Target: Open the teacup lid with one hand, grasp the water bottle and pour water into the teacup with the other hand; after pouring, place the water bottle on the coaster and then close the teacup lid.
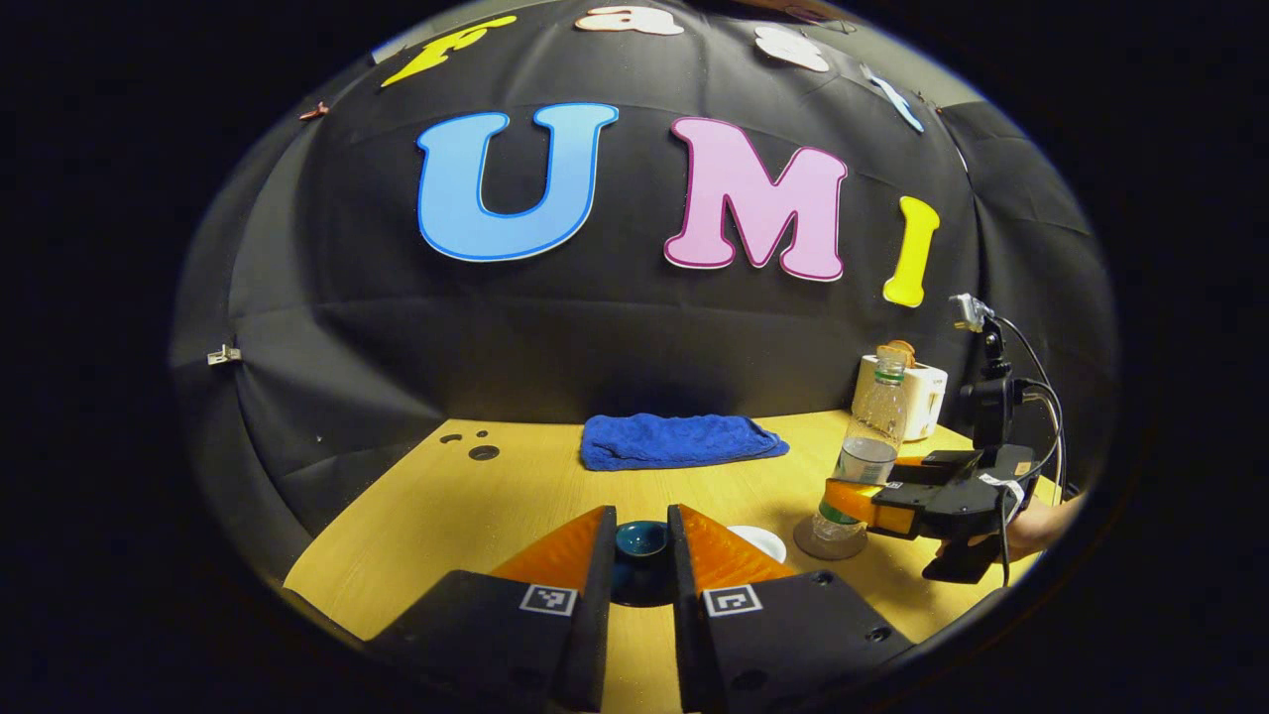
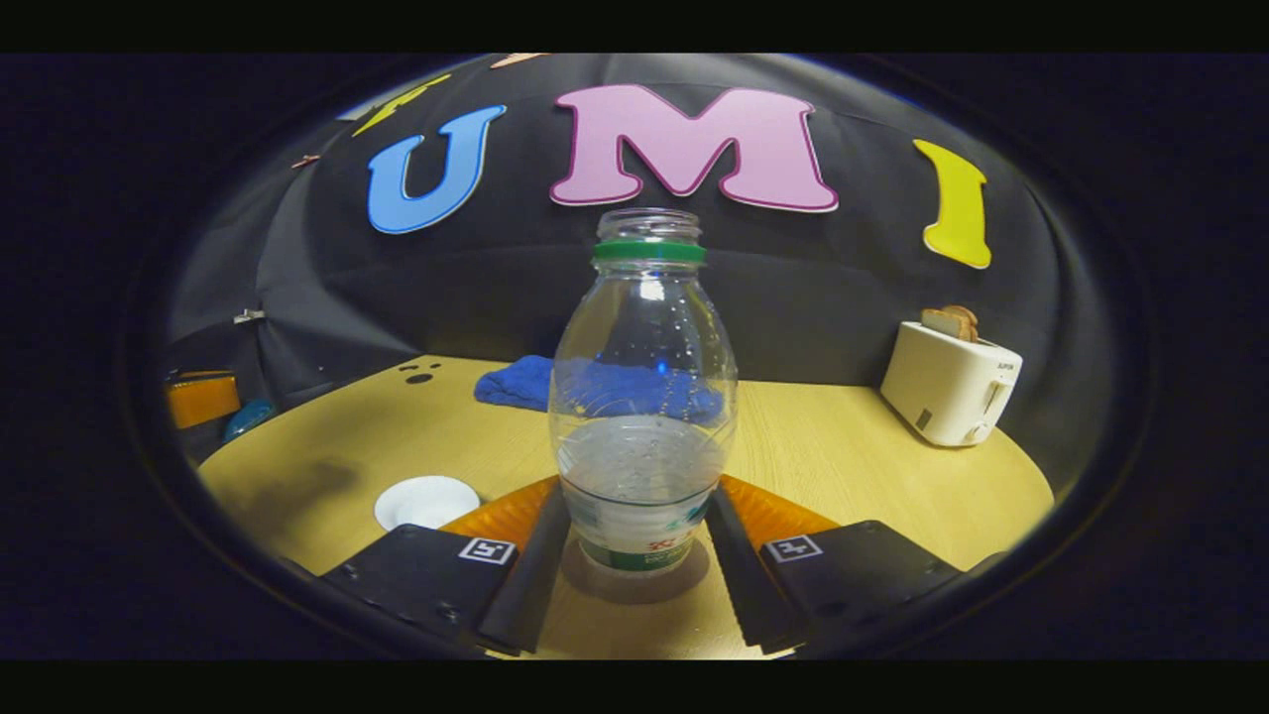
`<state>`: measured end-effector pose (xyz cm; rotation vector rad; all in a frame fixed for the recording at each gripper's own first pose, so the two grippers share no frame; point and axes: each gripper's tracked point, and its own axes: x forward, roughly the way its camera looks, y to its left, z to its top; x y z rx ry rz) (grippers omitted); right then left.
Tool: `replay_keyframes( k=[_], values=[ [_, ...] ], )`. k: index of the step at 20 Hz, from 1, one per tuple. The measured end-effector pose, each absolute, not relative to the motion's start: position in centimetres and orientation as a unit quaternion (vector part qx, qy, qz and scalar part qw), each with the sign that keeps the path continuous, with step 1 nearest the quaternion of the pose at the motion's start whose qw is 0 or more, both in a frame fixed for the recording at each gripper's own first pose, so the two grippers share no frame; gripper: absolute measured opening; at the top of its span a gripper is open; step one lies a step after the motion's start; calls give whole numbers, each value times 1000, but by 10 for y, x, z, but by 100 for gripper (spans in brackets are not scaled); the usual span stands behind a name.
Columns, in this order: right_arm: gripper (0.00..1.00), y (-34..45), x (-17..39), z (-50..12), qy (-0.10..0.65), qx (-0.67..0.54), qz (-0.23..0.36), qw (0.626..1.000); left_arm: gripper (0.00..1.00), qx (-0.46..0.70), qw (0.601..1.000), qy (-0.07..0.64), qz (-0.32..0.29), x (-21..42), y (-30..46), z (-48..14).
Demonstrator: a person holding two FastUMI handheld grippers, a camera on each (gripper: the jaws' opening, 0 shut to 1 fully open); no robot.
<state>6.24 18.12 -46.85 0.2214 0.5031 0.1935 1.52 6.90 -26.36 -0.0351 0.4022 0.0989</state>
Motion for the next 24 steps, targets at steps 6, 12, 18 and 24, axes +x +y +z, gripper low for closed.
replay_keyframes(
  k=[6, 12, 18, 24],
  values=[
    [80, 186, 58, -482, 269, 120, 104, 950, 32, -24, 977, 206, 39, 22, 57, -272],
    [98, 188, 43, -499, 295, 129, 111, 940, 32, -32, 978, 206, 18, 41, 35, -286],
    [98, 187, 3, -508, 324, 133, 119, 929, 32, -46, 978, 201, -5, 71, 8, -309],
    [98, 172, -19, -501, 328, 133, 110, 929, 32, -71, 972, 224, -15, 80, -6, -345]
  ],
)
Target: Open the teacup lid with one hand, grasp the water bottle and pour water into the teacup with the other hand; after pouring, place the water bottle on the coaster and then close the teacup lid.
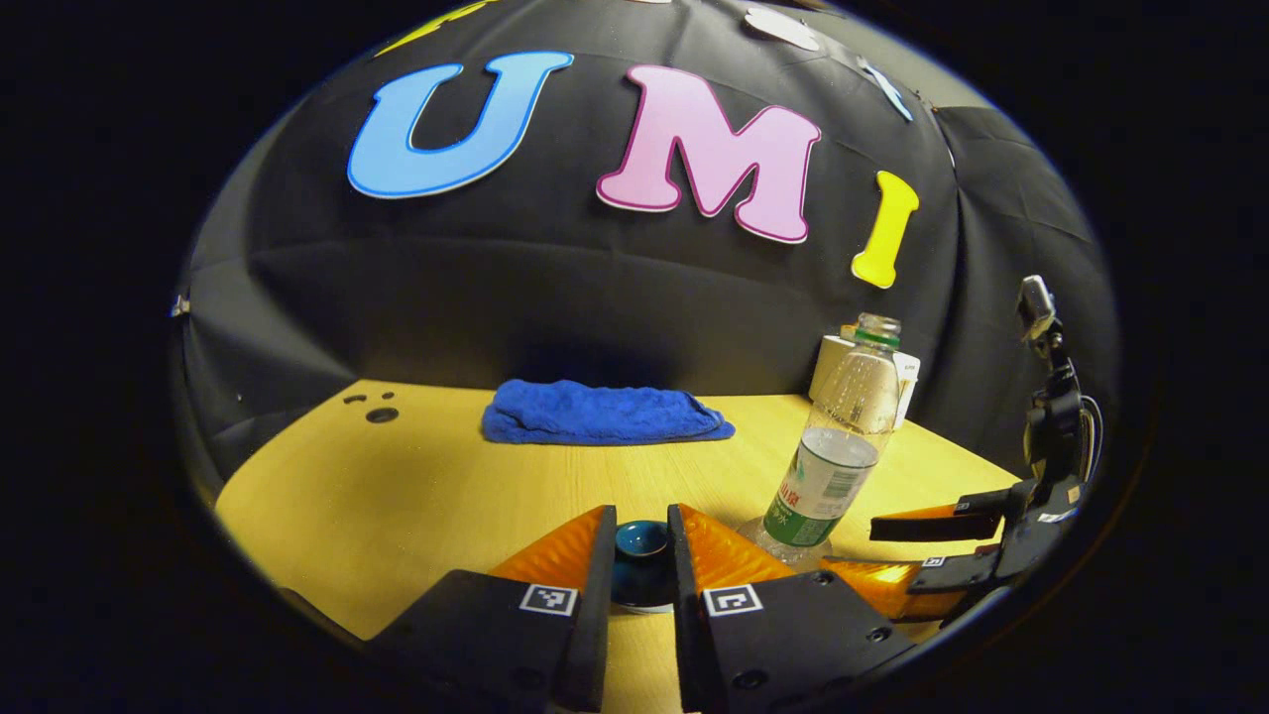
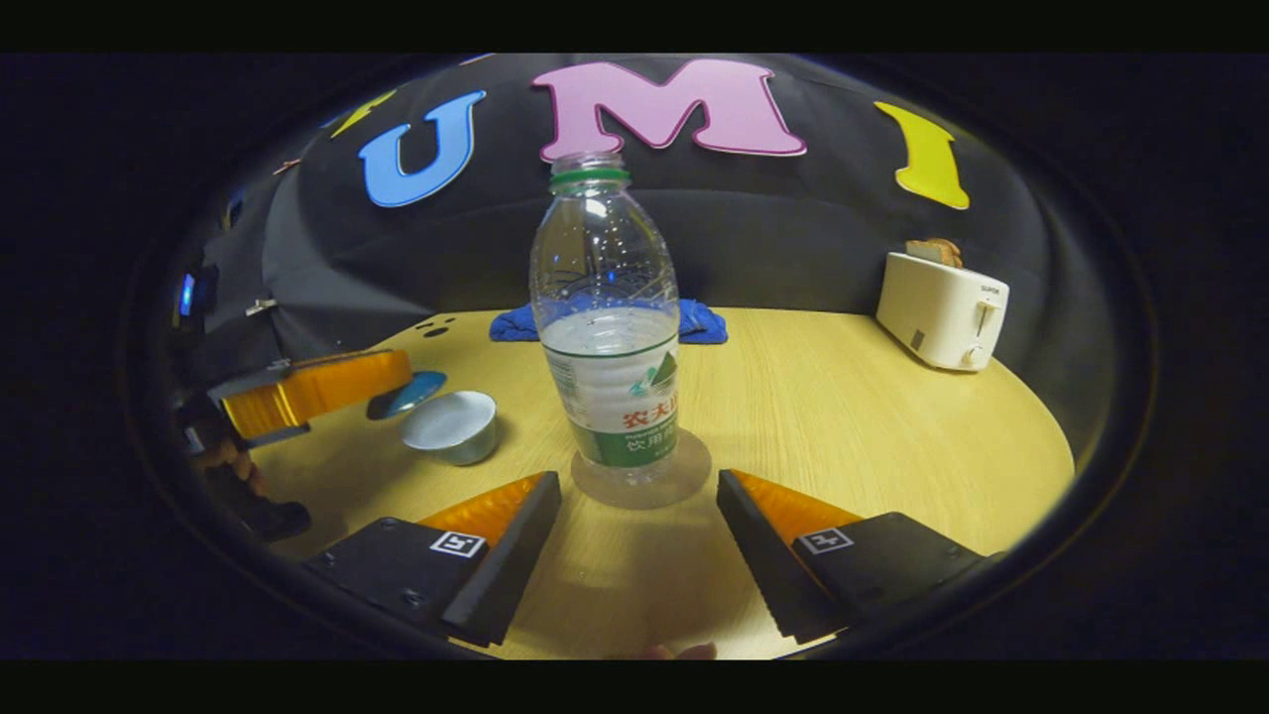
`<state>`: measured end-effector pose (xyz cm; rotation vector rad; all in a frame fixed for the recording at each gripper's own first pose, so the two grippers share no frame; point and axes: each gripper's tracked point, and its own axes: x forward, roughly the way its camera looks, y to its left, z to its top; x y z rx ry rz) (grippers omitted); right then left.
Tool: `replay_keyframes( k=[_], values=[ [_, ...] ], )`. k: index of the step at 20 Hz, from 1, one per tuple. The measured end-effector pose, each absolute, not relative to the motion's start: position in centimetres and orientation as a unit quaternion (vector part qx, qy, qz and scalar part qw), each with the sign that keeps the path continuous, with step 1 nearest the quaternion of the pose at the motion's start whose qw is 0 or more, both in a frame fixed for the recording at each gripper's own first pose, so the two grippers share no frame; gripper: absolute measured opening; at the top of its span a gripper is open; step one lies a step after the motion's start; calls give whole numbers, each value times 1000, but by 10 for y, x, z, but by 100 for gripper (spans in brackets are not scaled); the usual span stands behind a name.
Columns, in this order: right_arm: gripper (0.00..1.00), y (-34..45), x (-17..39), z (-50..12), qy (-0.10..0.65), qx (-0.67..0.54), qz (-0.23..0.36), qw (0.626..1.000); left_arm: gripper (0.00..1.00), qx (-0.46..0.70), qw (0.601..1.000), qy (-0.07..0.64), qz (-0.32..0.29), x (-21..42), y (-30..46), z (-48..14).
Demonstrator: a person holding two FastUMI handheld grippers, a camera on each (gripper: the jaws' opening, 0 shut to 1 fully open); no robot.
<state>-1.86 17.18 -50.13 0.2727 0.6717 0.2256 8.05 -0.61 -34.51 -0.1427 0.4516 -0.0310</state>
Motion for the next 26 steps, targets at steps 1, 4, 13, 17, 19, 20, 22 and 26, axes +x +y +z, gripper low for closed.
replay_keyframes(
  k=[1, 4, 13, 17, 19, 20, 22, 26],
  values=[
    [98, 169, -18, -502, 328, 131, 109, 929, 32, -76, 971, 227, -15, 82, -6, -350],
    [98, 164, -14, -506, 331, 138, 100, 928, 32, -80, 970, 227, -16, 84, -5, -360],
    [98, 157, -7, -507, 331, 144, 84, 929, 32, -41, 973, 224, -44, 88, -15, -365],
    [98, 154, -7, -506, 329, 147, 80, 929, 32, -25, 972, 231, -44, 87, -20, -372],
    [98, 153, -7, -505, 328, 149, 81, 929, 33, -13, 972, 229, -41, 88, -20, -374],
    [98, 153, -8, -504, 328, 149, 81, 929, 35, -7, 973, 229, -38, 87, -20, -375],
    [98, 152, -8, -502, 326, 150, 81, 930, 49, 4, 972, 233, -35, 87, -19, -377],
    [98, 149, -7, -487, 315, 152, 82, 933, 99, 11, 970, 238, -38, 82, -21, -371]
  ],
)
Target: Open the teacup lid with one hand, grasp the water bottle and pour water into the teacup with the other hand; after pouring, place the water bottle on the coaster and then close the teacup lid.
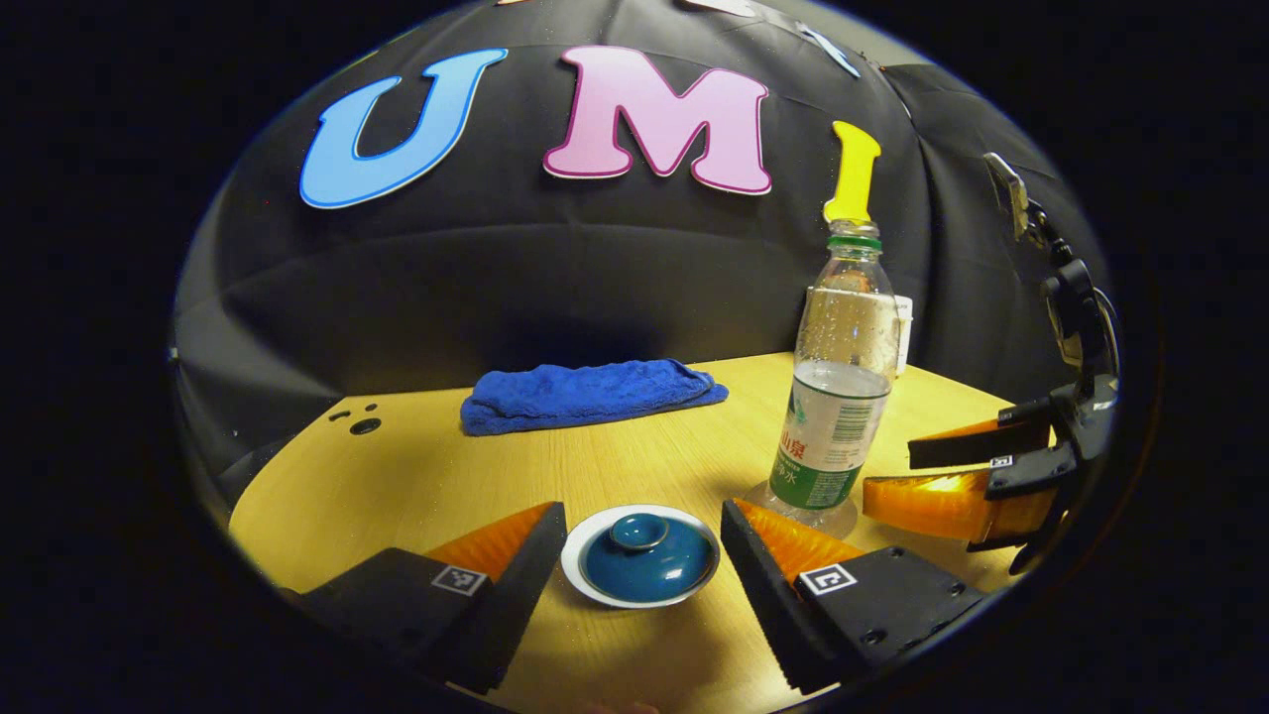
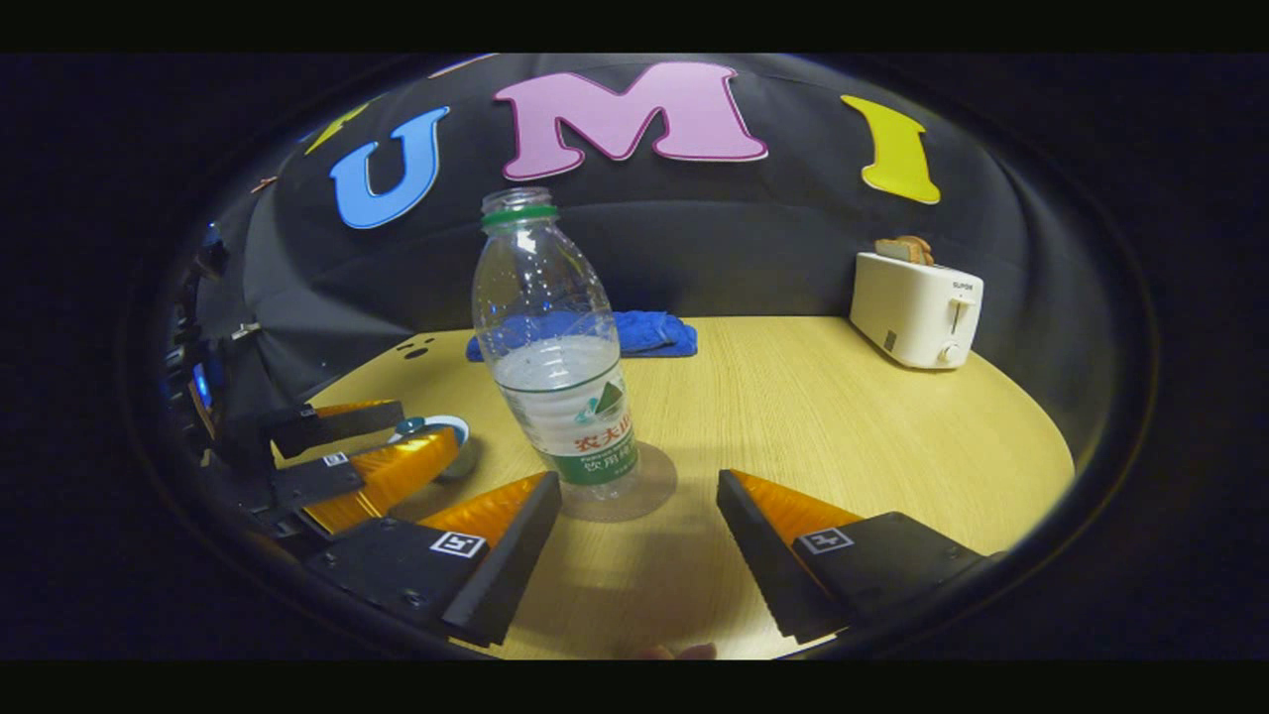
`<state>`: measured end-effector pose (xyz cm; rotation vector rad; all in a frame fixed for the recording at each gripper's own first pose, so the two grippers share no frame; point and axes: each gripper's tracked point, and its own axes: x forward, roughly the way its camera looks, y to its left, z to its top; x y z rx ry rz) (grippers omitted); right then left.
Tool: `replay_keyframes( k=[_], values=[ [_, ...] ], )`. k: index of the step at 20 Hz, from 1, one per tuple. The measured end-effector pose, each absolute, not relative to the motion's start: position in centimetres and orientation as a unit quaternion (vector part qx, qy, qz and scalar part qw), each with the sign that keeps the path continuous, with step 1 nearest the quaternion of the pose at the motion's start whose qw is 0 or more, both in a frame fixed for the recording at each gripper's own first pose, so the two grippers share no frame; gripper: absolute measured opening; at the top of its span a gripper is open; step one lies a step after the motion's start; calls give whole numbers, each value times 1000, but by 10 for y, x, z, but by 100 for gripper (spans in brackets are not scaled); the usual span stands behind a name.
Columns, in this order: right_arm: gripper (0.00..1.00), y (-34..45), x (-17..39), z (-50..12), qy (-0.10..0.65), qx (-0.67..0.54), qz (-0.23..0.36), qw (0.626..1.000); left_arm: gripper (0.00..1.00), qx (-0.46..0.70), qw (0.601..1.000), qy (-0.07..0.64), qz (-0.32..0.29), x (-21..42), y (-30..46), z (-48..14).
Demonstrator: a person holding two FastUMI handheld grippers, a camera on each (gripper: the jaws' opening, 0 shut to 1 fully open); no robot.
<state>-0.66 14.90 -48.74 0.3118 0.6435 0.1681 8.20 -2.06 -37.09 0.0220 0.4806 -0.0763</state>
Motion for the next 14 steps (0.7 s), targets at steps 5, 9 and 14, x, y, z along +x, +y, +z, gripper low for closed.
replay_keyframes(
  k=[5, 9, 14],
  values=[
    [98, 134, 1, -437, 281, 142, 82, 946, 98, -7, 971, 236, -22, 66, -23, -327],
    [98, 114, 3, -372, 240, 127, 83, 959, 98, -11, 974, 225, 6, 53, -16, -268],
    [98, 104, -5, -294, 192, 123, 108, 968, 98, -18, 978, 204, 25, 39, -19, -204]
  ],
)
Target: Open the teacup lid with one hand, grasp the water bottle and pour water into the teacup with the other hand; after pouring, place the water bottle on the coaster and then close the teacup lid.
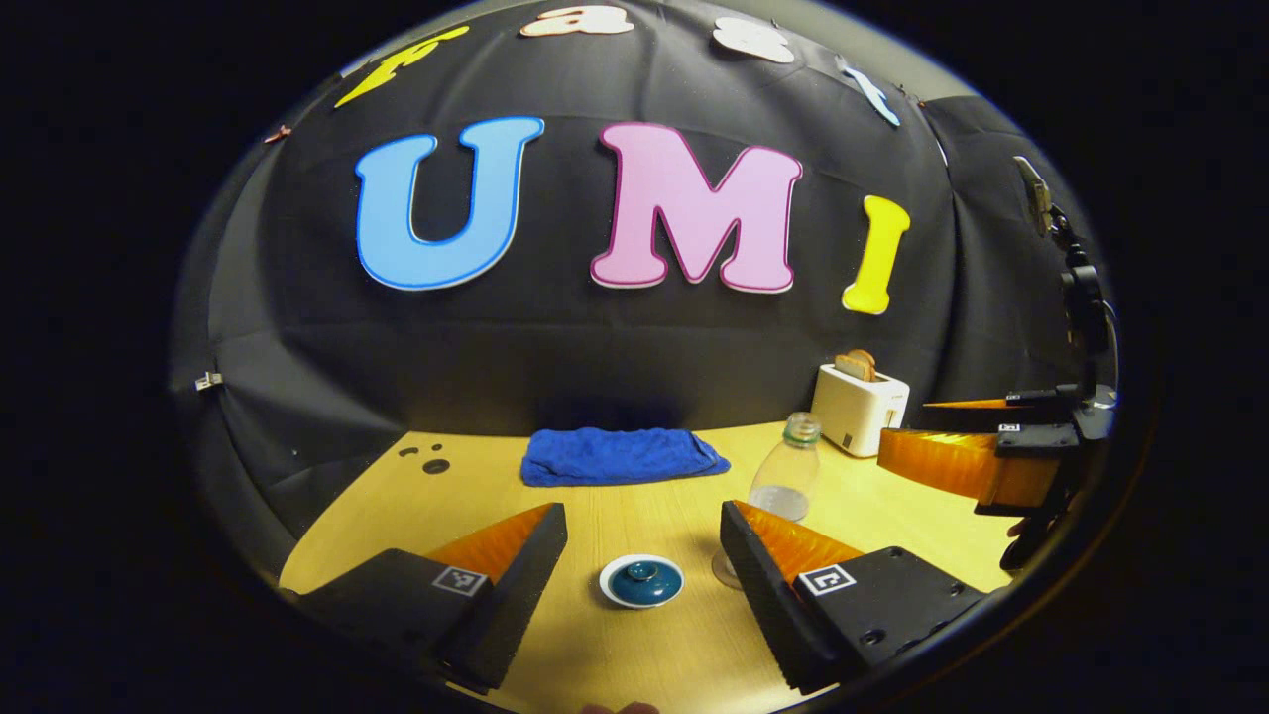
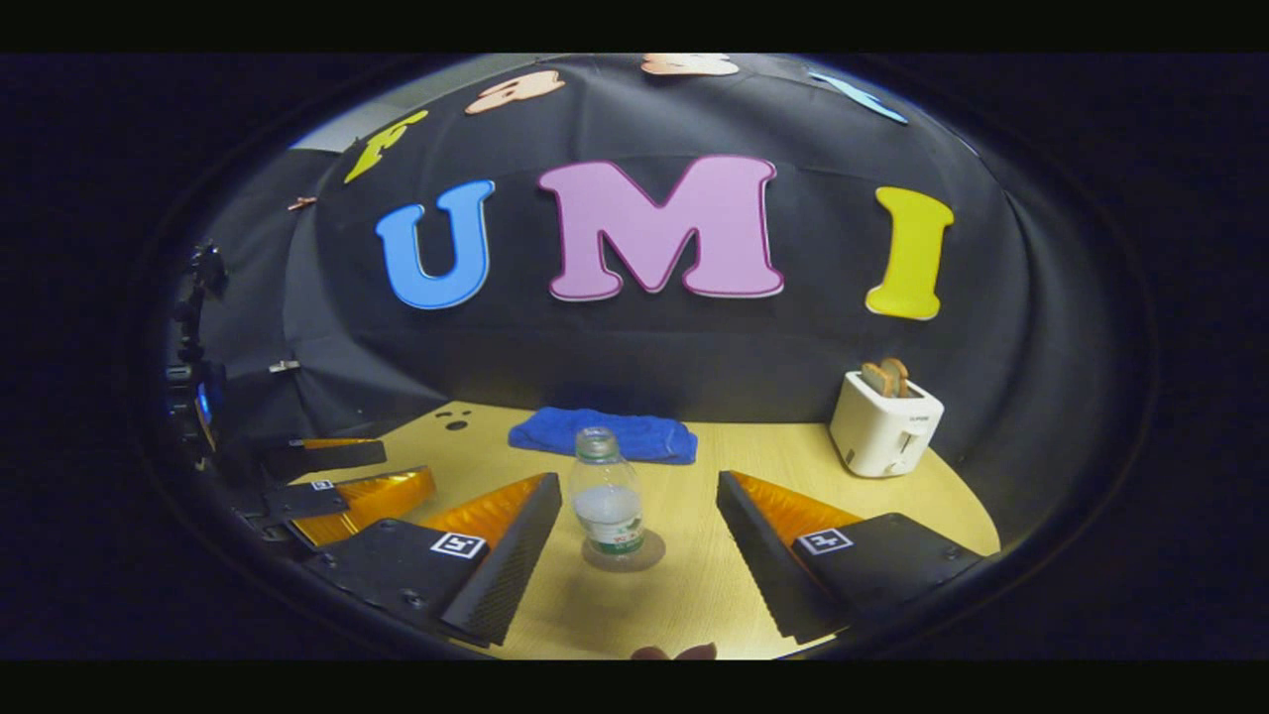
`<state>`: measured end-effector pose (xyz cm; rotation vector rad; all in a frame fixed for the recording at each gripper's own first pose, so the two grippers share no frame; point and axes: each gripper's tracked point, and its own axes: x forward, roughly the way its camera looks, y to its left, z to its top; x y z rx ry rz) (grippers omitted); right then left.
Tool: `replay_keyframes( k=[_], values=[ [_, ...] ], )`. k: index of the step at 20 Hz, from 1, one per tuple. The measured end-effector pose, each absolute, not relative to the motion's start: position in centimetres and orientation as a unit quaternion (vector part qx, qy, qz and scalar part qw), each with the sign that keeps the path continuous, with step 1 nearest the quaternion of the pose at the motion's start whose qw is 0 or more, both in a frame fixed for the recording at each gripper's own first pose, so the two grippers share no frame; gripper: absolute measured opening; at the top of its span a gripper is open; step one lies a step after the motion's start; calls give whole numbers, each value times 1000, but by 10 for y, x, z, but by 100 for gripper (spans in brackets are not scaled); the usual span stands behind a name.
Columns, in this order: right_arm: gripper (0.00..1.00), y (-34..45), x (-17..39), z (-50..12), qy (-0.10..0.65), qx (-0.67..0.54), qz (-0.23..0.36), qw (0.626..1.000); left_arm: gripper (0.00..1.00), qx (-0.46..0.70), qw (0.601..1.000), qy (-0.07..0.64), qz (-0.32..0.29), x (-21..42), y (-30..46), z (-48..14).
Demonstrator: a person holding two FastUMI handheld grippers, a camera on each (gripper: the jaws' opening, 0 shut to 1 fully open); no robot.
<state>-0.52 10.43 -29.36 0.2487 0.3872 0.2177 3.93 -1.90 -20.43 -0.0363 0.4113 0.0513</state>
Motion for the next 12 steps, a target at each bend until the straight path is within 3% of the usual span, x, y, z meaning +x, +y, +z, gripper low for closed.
replay_keyframes(
  k=[7, 12],
  values=[
    [98, 85, -26, -222, 143, 115, 105, 977, 98, -3, 987, 160, 28, 17, -27, -117],
    [98, 72, -48, -190, 133, 121, 109, 978, 98, -24, 987, 153, 42, 3, -27, -91]
  ],
)
